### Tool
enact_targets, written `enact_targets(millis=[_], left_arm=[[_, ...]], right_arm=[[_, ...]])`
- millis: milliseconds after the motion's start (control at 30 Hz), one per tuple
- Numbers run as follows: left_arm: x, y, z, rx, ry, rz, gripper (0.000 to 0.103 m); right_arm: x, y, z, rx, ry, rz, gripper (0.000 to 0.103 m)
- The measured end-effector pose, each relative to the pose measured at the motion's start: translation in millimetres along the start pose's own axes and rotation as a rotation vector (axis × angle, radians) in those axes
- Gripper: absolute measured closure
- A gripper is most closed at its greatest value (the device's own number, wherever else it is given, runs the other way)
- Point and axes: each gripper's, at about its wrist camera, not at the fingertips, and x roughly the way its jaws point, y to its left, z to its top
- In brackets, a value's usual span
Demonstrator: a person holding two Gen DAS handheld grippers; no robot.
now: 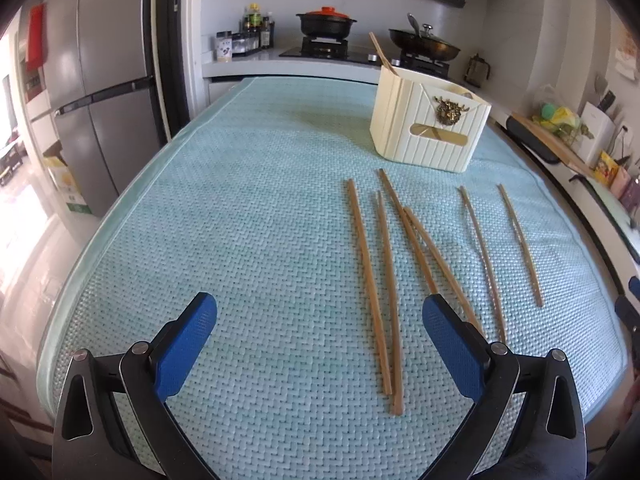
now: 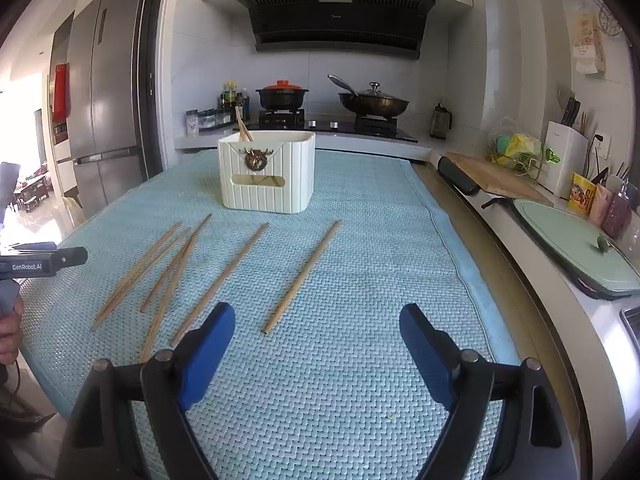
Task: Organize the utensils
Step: 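Withdraw both open tools back over the remaining chopsticks, then lower the left tool onto a chopstick while the right tool grips another chopstick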
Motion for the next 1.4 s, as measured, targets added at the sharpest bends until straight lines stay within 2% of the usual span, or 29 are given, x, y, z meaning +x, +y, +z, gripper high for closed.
enact_targets(millis=[167,433,567,667,833,1067,1233,1300,1367,1400], left_arm=[[16.8,7.7,7.3,-0.008,0.029,0.033,0.001],[41.4,8.4,28.6,-0.019,0.054,0.008,0.001],[64.5,-1.1,45.6,-0.006,0.073,-0.01,0.001],[84.7,-10.4,59.4,0.018,0.097,-0.015,0.001],[116.9,-22.5,78.3,0.08,0.126,0.037,0.001],[150.9,-24.6,81.3,0.095,0.202,0.073,0.001],[161.0,-19.4,83.1,0.077,0.215,0.061,0.001],[164.8,-17.4,86.6,0.084,0.218,0.057,0.0],[166.2,-16.4,89.6,0.085,0.231,0.045,0.004],[164.4,-16.2,90.6,0.088,0.23,0.044,0.014]], right_arm=[[14.6,-2.7,3.0,0.021,0.046,-0.014,0.017],[40.4,-9.4,15.5,0.048,0.084,-0.016,0.018],[62.3,-13.9,22.4,0.063,0.119,0.001,0.035],[82.5,-16.5,28.5,0.073,0.154,0.019,0.041],[116.0,-22.6,47.0,0.104,0.192,0.071,0.044],[176.5,-34.6,71.5,0.162,0.263,0.096,0.048],[223.1,-27.6,82.3,0.142,0.329,0.101,0.057],[237.0,-22.3,81.6,0.11,0.358,0.086,0.057],[242.3,-18.8,79.6,0.09,0.359,0.065,0.073],[242.0,-16.8,78.7,0.074,0.365,0.05,0.079]])
